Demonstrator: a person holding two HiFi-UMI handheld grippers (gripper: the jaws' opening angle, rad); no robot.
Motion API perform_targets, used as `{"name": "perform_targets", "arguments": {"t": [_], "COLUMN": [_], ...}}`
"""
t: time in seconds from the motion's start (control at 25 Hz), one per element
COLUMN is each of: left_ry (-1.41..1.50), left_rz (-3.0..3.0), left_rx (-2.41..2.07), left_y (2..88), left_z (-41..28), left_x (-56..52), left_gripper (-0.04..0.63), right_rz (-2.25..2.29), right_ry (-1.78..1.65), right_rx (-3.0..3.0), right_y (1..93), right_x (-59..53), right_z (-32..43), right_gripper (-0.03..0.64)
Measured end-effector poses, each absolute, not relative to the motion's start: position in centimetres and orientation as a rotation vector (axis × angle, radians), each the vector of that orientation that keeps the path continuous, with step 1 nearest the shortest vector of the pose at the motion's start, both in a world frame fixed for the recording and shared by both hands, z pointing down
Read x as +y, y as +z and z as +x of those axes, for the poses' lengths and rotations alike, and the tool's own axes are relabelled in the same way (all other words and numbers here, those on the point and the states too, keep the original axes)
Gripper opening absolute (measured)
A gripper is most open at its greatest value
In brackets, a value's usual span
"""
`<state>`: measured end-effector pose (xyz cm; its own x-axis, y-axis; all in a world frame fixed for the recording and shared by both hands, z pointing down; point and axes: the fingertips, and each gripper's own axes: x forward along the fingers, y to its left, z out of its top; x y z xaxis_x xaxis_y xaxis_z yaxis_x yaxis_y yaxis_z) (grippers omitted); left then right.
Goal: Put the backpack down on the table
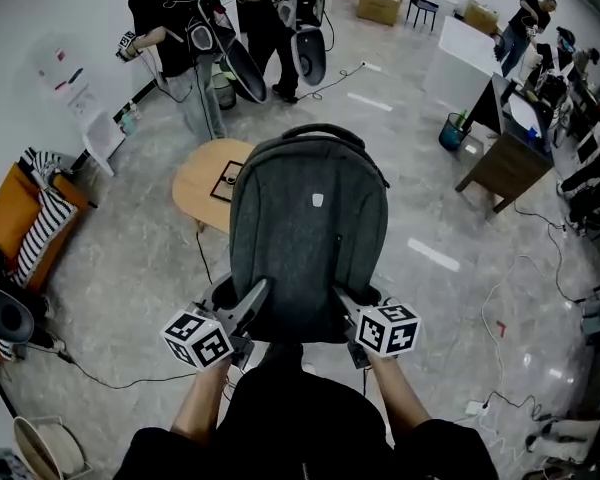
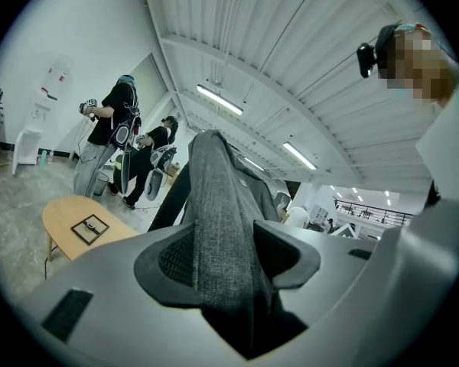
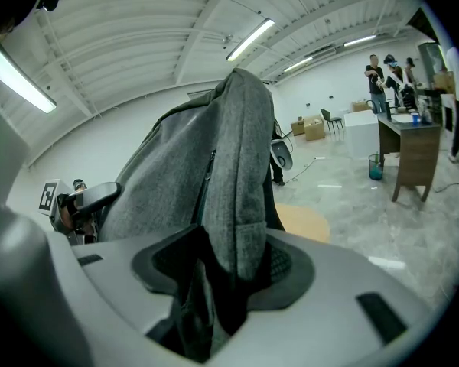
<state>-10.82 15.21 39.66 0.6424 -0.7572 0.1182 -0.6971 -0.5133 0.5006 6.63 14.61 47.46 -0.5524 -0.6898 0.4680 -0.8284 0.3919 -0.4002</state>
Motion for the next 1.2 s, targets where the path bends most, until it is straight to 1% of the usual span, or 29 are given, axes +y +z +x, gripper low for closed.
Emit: {"name": "perform_targets", "arguments": {"t": [1.2], "left_ry": [-0.135], "left_rz": [2.343], "left_rx": [-1.027], "left_y": [40.5], "left_z": [-13.9], "left_x": [2.3], "left_gripper": [0.218], "right_rz": [1.441], "right_ry": [0.942], "right_rx": [-2.332], "right_y": [48.1], "right_x": [3.5], "right_z": [3.7], "right_gripper": [0.193]}}
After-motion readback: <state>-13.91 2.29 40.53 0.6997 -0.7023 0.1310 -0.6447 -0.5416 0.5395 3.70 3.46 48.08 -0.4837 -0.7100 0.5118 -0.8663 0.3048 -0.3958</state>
